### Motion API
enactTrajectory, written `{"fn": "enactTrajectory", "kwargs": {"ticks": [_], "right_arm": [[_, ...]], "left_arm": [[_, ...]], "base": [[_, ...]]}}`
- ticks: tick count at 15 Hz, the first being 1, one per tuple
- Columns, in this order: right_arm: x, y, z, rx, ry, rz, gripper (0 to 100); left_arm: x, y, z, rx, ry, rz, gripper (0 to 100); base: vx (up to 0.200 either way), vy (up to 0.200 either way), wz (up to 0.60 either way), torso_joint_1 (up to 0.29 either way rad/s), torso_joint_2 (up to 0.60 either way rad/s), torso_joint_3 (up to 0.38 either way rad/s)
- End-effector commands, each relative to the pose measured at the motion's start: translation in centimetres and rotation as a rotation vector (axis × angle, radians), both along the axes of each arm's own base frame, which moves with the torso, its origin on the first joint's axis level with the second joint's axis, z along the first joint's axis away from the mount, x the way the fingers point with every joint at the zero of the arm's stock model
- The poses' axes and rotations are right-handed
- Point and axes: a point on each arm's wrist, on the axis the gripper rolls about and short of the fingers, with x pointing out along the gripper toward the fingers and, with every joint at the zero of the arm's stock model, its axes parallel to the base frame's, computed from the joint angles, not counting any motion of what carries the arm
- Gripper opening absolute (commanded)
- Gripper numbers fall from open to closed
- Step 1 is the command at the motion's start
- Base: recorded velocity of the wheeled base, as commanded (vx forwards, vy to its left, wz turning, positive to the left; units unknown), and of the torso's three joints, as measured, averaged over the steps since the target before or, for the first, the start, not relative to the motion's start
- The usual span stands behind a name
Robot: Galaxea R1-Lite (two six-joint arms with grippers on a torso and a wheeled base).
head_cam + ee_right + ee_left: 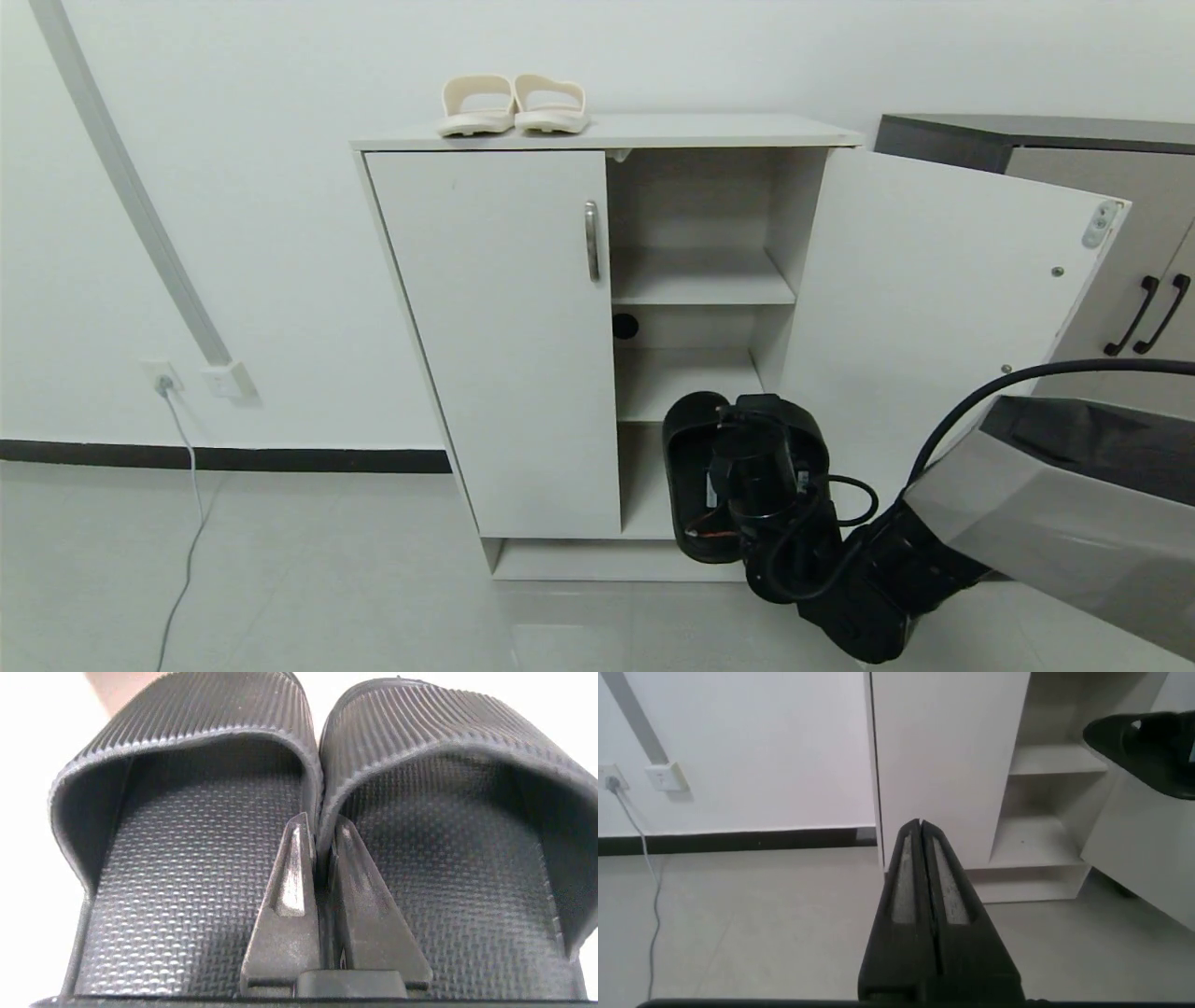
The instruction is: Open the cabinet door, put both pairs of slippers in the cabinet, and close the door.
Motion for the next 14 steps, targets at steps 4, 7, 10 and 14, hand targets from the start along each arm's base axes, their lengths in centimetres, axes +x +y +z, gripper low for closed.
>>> {"fn": "enactTrajectory", "kwargs": {"ticks": [4,7,10,14], "right_arm": [[1.3,1.4,-2.3,0.035,0.003,0.080,0],[1.3,1.4,-2.9,0.029,0.014,0.082,0],[1.2,1.3,-3.0,0.025,0.018,0.082,0],[1.2,1.3,-3.3,0.021,0.023,0.082,0]], "left_arm": [[0.0,0.0,0.0,0.000,0.002,0.002,0],[0.0,0.0,0.0,0.000,0.002,0.002,0],[0.0,0.0,0.0,-0.002,0.002,0.000,0],[0.0,0.0,0.0,-0.002,0.003,0.000,0]], "base": [[0.000,0.000,0.00,0.000,0.00,0.000],[0.000,0.000,0.00,0.000,0.00,0.000],[0.000,0.000,0.00,0.000,0.00,0.000],[0.000,0.000,0.00,0.000,0.00,0.000]]}}
